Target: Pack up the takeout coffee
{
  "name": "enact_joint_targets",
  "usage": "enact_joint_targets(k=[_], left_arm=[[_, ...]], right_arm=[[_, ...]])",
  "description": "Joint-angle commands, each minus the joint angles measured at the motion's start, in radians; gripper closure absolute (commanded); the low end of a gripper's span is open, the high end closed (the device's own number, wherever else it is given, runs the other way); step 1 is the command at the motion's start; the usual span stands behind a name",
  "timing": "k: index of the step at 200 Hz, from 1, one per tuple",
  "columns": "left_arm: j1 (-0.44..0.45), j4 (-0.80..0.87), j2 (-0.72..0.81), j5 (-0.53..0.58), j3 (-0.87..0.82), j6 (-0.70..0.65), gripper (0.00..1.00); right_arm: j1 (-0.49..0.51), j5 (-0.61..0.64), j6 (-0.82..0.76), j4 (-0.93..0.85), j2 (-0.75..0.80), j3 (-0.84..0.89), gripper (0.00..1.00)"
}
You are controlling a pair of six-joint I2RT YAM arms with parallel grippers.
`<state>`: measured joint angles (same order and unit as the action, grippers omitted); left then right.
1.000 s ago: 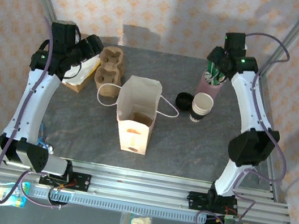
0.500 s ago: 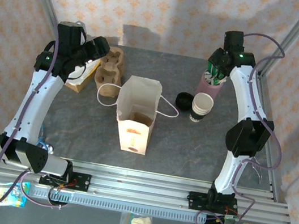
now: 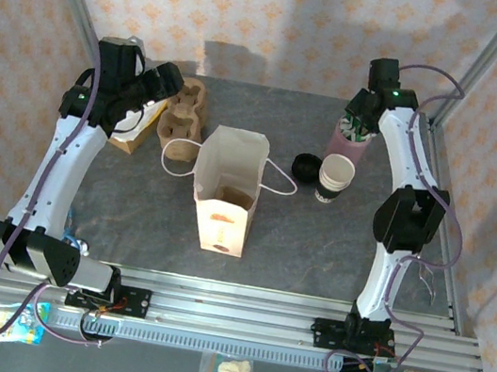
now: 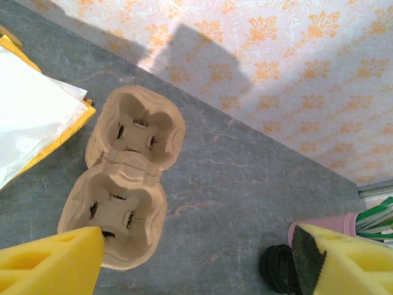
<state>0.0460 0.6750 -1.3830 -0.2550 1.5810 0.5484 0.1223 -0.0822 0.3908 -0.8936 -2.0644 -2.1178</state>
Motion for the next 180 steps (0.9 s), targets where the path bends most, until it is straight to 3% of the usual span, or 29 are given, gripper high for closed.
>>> enact_joint_targets(k=[1,45,137,180], left_arm=[[0.007,-0.03,-0.01,0.001,-0.008,-0.018,0.19],[0.006,-0.034,-0.011,0.001,-0.012,-0.019,0.19],[0.006,-0.039,-0.01,0.003,-0.019,-0.018,0.18],[0.006,-0.041,-0.013,0.003,-0.019,-0.016,0.19]], right_arm=[[-0.004,0.013,-0.008,-0.022,-0.016,-0.04,0.52],[-0.004,0.041,-0.014,-0.023,-0.039,-0.073,0.66],[-0.005,0.134,-0.062,-0.033,-0.058,-0.093,0.67],[-0.003,0.146,-0.081,-0.025,-0.066,-0.101,0.84]])
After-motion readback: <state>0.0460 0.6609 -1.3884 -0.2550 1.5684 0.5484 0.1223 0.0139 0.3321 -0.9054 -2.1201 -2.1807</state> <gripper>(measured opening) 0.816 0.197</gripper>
